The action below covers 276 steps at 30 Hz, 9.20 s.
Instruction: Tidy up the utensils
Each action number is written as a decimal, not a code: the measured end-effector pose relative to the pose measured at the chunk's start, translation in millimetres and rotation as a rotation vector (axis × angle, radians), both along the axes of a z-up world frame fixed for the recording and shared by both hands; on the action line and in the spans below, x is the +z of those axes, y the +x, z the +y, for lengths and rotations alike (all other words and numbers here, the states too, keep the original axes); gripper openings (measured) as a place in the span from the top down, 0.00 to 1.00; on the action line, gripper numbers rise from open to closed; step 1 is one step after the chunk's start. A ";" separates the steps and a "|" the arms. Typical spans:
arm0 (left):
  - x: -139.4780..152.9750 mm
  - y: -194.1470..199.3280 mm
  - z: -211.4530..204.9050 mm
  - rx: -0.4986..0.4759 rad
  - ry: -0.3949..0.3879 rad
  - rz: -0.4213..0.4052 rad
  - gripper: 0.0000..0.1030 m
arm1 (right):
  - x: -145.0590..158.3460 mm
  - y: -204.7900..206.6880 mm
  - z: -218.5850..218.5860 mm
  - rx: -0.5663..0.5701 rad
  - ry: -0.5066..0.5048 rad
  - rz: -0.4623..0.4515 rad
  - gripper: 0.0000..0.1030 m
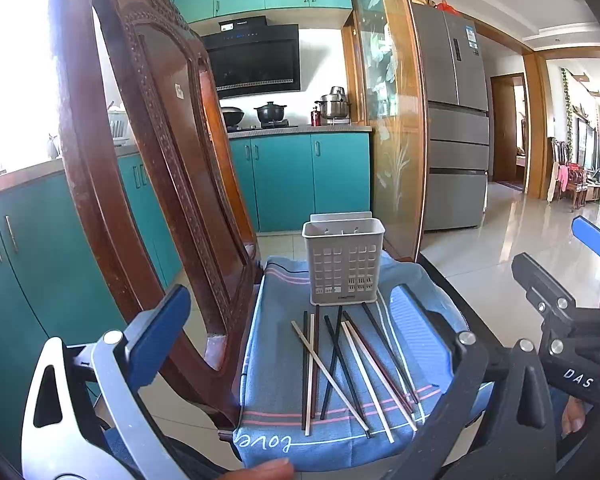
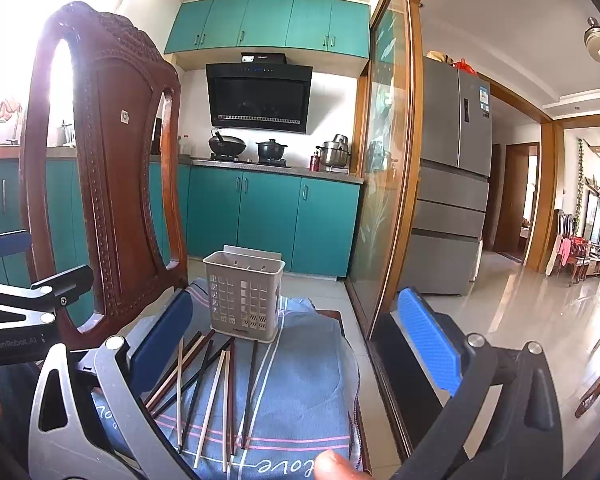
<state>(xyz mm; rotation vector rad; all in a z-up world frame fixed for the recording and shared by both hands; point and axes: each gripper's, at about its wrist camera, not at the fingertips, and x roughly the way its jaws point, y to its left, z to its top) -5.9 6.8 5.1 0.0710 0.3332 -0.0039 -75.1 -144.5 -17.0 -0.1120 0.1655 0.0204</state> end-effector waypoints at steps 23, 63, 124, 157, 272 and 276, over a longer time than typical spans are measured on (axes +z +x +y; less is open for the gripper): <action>-0.5 -2.2 -1.2 0.003 0.001 -0.006 0.03 | -1.7 -4.6 5.5 0.028 -0.007 -0.024 0.02; -0.9 -2.8 2.5 0.009 -0.003 -0.008 0.03 | -3.1 -4.5 12.6 0.039 -0.018 -0.027 0.02; -98.9 259.2 -5.1 -0.190 -0.118 0.574 0.68 | -141.9 257.0 17.4 0.286 0.082 0.826 0.68; -212.5 269.2 -9.1 -0.206 -0.219 0.839 0.51 | -177.8 265.2 1.0 0.143 -0.005 0.884 0.80; 40.3 242.3 52.8 -0.008 -0.393 -0.235 0.92 | 9.0 275.6 -43.5 0.133 0.253 0.237 0.65; 57.4 229.3 59.8 0.013 -0.409 -0.334 0.92 | 14.0 262.9 -54.2 0.112 0.272 0.184 0.41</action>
